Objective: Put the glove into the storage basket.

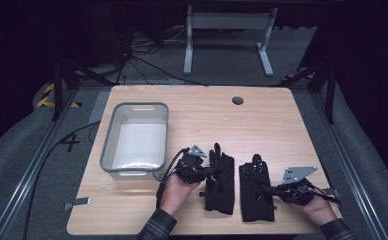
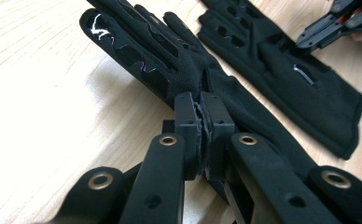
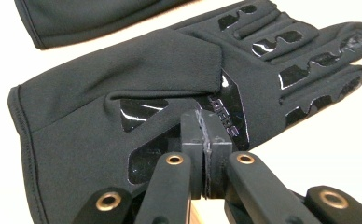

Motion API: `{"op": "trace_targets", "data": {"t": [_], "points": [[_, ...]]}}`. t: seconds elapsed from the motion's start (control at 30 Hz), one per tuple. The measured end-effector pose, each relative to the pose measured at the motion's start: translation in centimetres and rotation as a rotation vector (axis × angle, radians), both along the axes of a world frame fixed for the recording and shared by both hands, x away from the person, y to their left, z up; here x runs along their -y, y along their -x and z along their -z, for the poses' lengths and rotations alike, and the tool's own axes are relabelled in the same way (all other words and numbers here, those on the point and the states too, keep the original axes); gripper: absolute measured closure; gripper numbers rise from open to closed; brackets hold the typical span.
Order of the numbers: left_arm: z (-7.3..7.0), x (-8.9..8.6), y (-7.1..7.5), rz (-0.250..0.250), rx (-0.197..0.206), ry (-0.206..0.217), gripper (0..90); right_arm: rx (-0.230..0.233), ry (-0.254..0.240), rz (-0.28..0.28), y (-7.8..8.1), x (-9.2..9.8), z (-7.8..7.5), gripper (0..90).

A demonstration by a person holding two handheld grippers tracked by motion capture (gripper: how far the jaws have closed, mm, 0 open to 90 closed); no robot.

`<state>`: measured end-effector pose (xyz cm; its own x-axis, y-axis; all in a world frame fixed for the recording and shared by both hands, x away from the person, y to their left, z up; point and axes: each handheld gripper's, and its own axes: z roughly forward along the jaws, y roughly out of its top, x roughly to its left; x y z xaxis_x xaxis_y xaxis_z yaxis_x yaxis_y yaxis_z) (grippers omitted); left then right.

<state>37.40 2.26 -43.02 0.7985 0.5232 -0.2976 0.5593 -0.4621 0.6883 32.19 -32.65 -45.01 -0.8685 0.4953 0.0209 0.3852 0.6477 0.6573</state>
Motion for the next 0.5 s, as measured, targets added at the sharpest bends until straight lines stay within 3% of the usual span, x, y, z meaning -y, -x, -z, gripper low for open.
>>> {"op": "trace_targets", "data": {"t": [0.33, 0.5], "points": [[-0.1, -0.1, 0.0, -0.001, -0.013, -0.001, 86.8, 0.009, -0.005, -0.022, -0.7, -1.8, 0.0, 90.0], [-0.2, -0.4, 0.0, 0.0, -0.023, 0.025, 86.6, 0.015, -0.005, -0.039, -1.3, -3.2, 0.0, 90.0]]}}
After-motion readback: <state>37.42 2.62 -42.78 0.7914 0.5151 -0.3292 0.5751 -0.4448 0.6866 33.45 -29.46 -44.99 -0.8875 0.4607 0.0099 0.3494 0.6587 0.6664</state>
